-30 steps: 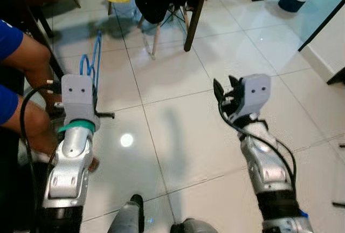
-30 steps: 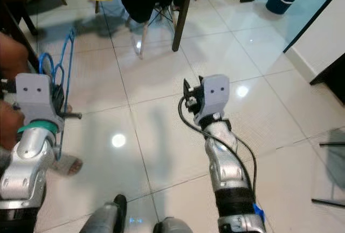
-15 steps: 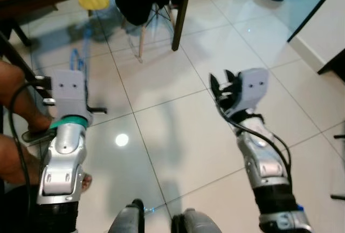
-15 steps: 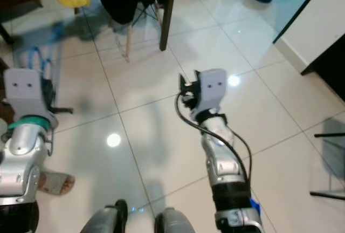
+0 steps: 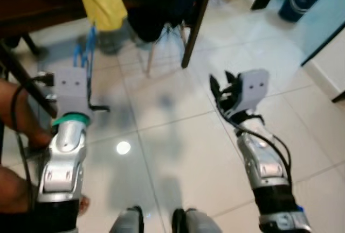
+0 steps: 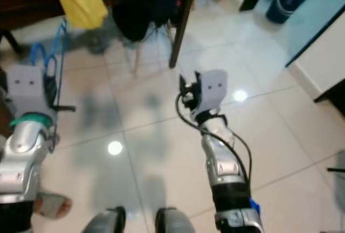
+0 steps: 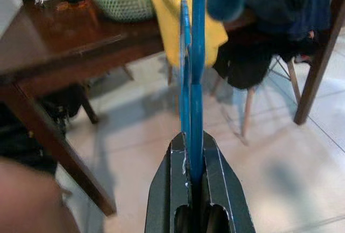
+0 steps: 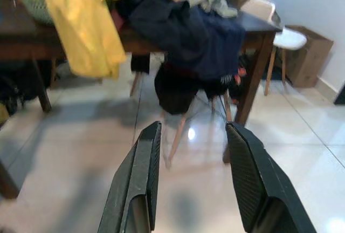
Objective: Hang hanger
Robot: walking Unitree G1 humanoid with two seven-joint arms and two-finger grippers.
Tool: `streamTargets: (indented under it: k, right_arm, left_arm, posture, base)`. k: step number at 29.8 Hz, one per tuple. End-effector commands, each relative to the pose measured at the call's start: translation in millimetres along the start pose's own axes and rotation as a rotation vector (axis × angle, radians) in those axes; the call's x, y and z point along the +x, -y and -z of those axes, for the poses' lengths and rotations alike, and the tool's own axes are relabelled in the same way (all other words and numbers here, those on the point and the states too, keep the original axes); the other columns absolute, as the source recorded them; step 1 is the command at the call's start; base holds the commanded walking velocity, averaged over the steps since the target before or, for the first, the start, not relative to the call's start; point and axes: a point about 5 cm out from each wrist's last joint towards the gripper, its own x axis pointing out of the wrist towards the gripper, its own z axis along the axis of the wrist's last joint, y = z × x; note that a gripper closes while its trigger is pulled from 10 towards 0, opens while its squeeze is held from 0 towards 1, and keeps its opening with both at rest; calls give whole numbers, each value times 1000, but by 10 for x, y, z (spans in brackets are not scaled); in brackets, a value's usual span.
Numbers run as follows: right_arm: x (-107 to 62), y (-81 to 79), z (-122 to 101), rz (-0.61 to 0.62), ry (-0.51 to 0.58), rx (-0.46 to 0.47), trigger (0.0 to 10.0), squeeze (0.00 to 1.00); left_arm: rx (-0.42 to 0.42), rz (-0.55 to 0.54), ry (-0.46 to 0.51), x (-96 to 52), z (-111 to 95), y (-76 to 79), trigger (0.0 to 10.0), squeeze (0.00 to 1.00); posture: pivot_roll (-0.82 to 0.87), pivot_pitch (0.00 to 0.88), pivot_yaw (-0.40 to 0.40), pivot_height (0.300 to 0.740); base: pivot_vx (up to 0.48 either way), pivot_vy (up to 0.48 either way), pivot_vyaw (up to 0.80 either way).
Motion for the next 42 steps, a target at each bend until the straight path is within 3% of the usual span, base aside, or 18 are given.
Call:
streamTargets:
  k: [1,4,6,9,10,18,24,32,42]
  right_arm:
    - [72,12,-225,6,83,6,10000,0]
    - [116,13,-333,19,122,15,10000,0]
    - [201,72,-553,65,196,20,10000,0]
    - [234,118,-653,93,230,15,10000,0]
    - [266,189,-752,136,262,8,10000,0]
    - [279,233,-795,160,278,-4,10000,0]
    - [244,221,-732,163,257,-4,10000,0]
    - [246,197,-677,153,224,-10,10000,0]
    - [270,168,-654,133,210,9,10000,0]
  left_arm:
    - [22,7,100,22,-250,28,10000,0]
    - [40,5,144,35,-360,9,10000,0]
    - [96,8,265,60,-664,-47,10000,0]
    - [128,16,334,67,-837,-76,10000,0]
    - [170,21,418,74,-1046,-114,10000,0]
    - [224,8,543,69,-1349,-146,10000,0]
    - [254,-9,595,45,-1463,-147,10000,0]
    - [262,-22,588,43,-1483,-183,10000,0]
    - [267,-30,578,53,-1473,-209,10000,0]
  posture:
    - [26,137,-13,740]
    - [36,138,-12,740]
    - [57,141,-11,740]
    - [62,141,-10,740]
    - [66,141,-9,740]
    - [70,140,-2,740]
    - [75,142,-2,740]
    - [80,144,-6,740]
    - [85,145,-10,740]
  base:
    - [480,0,0]
    - [480,0,0]
    - [429,0,0]
    - [425,0,0]
    - [412,0,0]
    - [405,0,0]
    - [397,0,0]
    - [392,0,0]
    - [387,0,720]
